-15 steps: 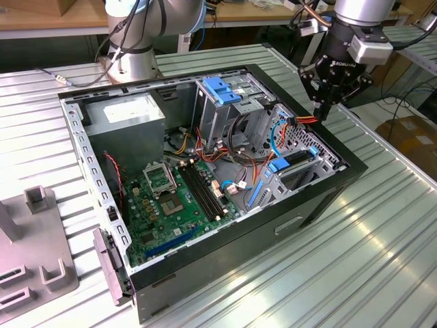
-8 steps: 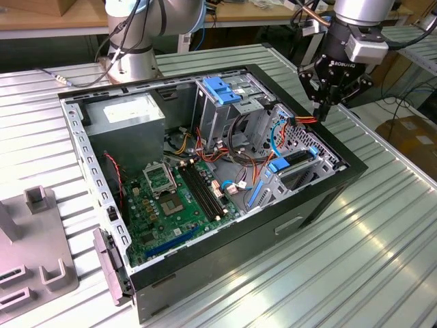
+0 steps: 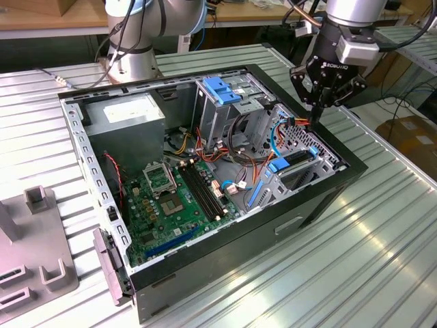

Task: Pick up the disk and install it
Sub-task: 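Insert the first disk wire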

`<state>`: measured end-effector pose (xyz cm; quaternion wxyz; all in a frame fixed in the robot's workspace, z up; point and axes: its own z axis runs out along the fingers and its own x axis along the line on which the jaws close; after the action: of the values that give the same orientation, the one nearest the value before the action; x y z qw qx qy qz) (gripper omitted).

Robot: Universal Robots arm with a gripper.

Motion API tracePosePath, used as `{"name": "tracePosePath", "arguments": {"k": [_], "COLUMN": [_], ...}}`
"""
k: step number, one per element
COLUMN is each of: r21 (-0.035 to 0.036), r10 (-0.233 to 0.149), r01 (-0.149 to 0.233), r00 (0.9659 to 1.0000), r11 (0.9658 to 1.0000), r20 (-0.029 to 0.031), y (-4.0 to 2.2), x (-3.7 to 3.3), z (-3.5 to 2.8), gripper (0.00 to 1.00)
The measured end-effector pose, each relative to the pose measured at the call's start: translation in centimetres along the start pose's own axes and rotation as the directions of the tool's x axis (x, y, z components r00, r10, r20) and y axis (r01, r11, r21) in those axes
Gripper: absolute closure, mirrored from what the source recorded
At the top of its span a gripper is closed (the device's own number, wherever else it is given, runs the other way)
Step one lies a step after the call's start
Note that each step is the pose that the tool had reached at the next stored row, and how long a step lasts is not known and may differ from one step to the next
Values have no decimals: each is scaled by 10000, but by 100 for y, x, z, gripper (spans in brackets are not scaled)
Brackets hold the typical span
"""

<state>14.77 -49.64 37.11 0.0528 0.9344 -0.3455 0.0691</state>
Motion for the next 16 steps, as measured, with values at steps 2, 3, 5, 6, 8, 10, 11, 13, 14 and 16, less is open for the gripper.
{"name": "tracePosePath", "arguments": {"k": [2,3,5,6,8,10,11,13,14,16], "r21": [-58,-98,-180,-203,-258,-347,-397,-478,-513,-575], "r10": [330,566,1042,1175,1488,1987,2267,2720,2910,3247], "r01": [-330,-566,-1041,-1174,-1487,-1984,-2263,-2714,-2903,-3237], "r00": [9995,9984,9945,9931,9888,9800,9739,9623,9567,9458], "r11": [9994,9983,9944,9929,9886,9795,9733,9613,9556,9444], "r20": [15,25,43,48,57,68,72,76,76,76], "y": [0,0,0,0,0,-1,-1,-1,-1,-1], "x": [0,0,-1,-1,-1,-1,-2,-2,-2,-2], "z": [0,0,3,3,4,6,7,9,9,11], "gripper": [84,84,84,84,84,84,84,84,84,84]}}
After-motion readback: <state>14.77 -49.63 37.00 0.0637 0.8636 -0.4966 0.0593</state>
